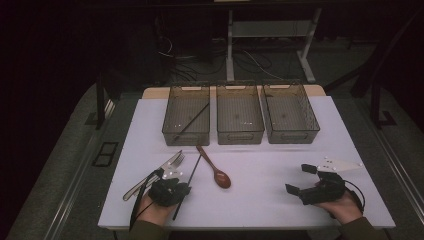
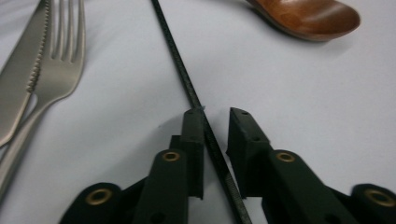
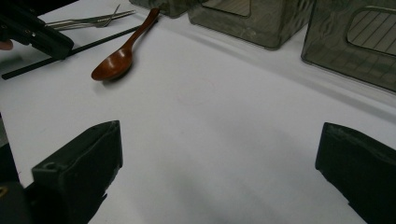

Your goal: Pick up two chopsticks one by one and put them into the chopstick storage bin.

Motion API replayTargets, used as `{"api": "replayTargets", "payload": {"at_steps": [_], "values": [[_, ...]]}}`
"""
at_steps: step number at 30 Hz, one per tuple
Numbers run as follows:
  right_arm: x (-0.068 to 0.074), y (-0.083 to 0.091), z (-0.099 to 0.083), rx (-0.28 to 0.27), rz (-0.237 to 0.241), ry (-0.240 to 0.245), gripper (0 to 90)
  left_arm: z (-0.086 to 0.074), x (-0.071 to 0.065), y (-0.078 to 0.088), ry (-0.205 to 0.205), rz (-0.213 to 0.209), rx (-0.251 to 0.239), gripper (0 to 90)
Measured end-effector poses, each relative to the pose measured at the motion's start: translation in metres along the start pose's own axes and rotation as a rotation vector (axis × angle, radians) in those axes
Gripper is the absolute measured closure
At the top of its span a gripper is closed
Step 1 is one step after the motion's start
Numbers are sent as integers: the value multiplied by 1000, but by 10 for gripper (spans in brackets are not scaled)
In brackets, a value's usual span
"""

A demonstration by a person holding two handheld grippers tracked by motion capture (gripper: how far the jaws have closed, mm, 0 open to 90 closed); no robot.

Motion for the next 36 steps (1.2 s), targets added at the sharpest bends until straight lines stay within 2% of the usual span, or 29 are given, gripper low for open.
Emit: {"api": "replayTargets", "payload": {"at_steps": [5, 8, 13, 15, 21, 25, 29, 31, 36], "values": [[0, 0, 0, 1, 0, 2, 9, 1, 1, 0, -5, 10, -2, 810], [1, 0, 0, 1, -1, 2, 9, 0, 7, 1, -2, 27, 3, 830], [1, 0, 0, 5, 0, 1, 9, -1, 16, 2, 15, 12, -6, 848], [1, 0, 0, 4, 0, 1, 9, -1, 16, 2, 11, 32, -7, 845], [1, 0, 0, 5, 0, 2, 9, -5, 19, 4, 20, -3, -9, 788], [1, 0, 0, 6, 1, 2, 9, -5, 20, 4, -4, 5, 3, 841], [2, 0, 0, 5, 2, 0, 9, -4, 22, 3, -18, -11, 3, 852], [2, 0, 0, 6, 4, 3, 9, -4, 22, 4, -45, -11, 13, 855], [2, 0, 0, 5, 4, 1, 9, -4, 22, 5, -74, -22, 19, 857]]}}
Point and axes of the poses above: each handheld gripper's, and its own axes: y roughly backward along the jaws, z roughly out of its top, x roughly to its left, the point moved 6 cm from there along -y, roughly forward along the jaws, and after that the axes turned 9 degrees about x, right-handed, at the moved point
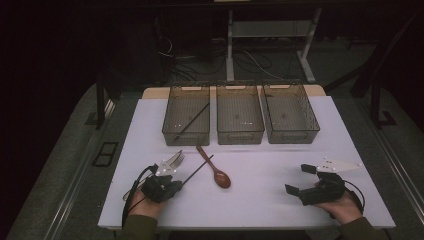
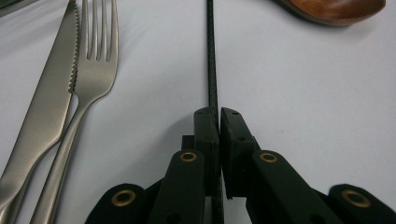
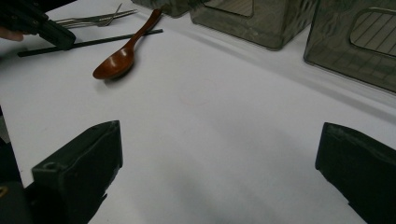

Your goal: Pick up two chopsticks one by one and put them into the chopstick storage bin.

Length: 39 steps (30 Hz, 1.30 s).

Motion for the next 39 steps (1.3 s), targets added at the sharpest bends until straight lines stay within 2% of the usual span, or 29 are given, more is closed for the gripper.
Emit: {"api": "replayTargets", "payload": {"at_steps": [2, 11, 14, 16, 23, 34, 39], "values": [[-1, 0, 0, 0, 1, 0, 9, -1, -1, 1, -14, -18, 4, 858], [0, 0, 0, -2, -2, 1, 9, -7, 0, 14, -33, -47, -14, 858], [0, 0, 0, -2, -3, 0, 9, -10, 1, 20, -42, -65, -26, 858], [-1, 0, 0, -1, -1, 1, 9, -12, 2, 23, -49, -95, -38, 858], [0, 0, 0, -3, -3, 0, 9, -16, 5, 35, -28, -101, -72, 857], [-1, -1, 0, 1, -2, -1, 9, -34, 10, 54, -12, -125, -110, 858], [-1, -1, 0, 2, -2, -2, 9, -31, 11, 57, 18, -121, -143, 858]]}}
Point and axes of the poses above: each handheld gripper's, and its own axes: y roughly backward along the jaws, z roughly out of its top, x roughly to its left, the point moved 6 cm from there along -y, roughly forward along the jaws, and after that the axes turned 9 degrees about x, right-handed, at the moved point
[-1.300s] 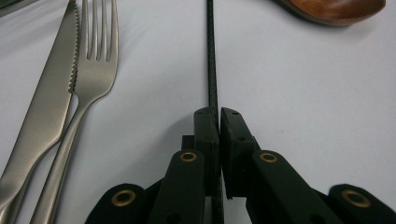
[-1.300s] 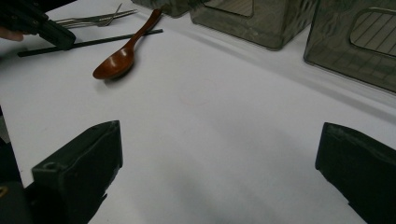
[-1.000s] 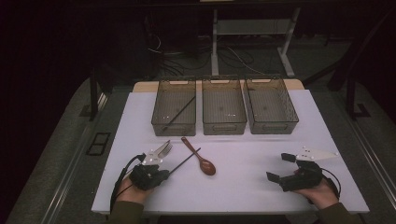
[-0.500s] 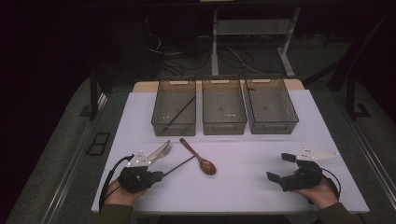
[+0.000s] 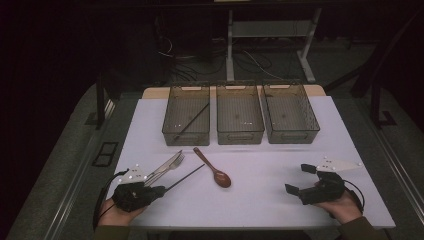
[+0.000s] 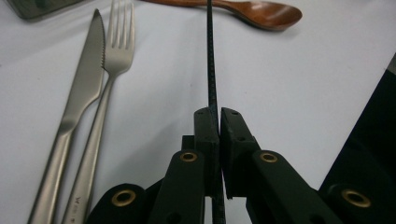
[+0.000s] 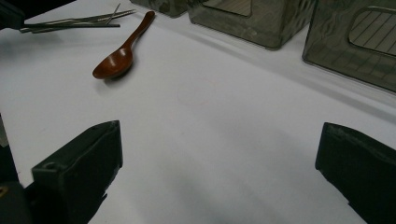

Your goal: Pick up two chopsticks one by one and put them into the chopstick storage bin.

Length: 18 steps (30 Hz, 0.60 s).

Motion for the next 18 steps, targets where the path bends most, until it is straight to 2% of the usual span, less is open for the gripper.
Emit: {"api": "replayTargets", "payload": {"at_steps": [1, 8, 18], "values": [[0, 0, 0, 0, 0, 1, 9, 1, 0, 0, -10, 2, -2, 857], [0, -1, 0, 2, 0, 5, 9, 11, 0, 1, -1, 11, -25, 857], [1, -1, 0, 4, 0, 4, 9, 31, 5, 8, 46, 55, -94, 857]]}}
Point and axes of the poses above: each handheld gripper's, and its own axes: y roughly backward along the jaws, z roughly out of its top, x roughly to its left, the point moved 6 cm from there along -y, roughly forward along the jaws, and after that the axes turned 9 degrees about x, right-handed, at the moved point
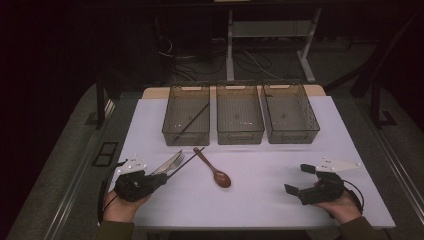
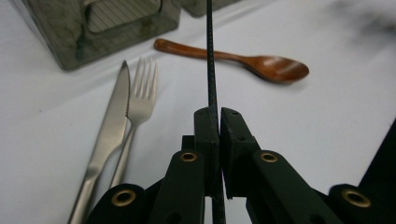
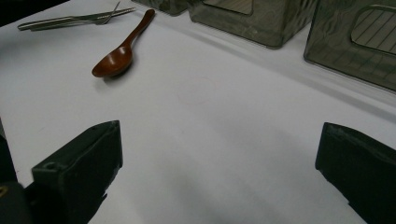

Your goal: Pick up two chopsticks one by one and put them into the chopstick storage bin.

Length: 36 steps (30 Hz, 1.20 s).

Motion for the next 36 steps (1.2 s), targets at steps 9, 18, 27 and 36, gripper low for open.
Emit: {"api": "replayTargets", "payload": {"at_steps": [9, 18, 27, 36], "values": [[1, -1, 0, -4, 12, 0, 9, 13, 4, -3, 13, 15, -27, 857], [-1, -2, -2, -26, 27, -19, 9, 37, 12, -3, 11, 38, -65, 857], [-4, -6, -2, -23, 20, -21, 9, 69, 20, -9, 13, 48, -101, 857], [-5, -4, -2, -26, 17, -25, 9, 104, 23, -19, 2, 69, -108, 857]]}}
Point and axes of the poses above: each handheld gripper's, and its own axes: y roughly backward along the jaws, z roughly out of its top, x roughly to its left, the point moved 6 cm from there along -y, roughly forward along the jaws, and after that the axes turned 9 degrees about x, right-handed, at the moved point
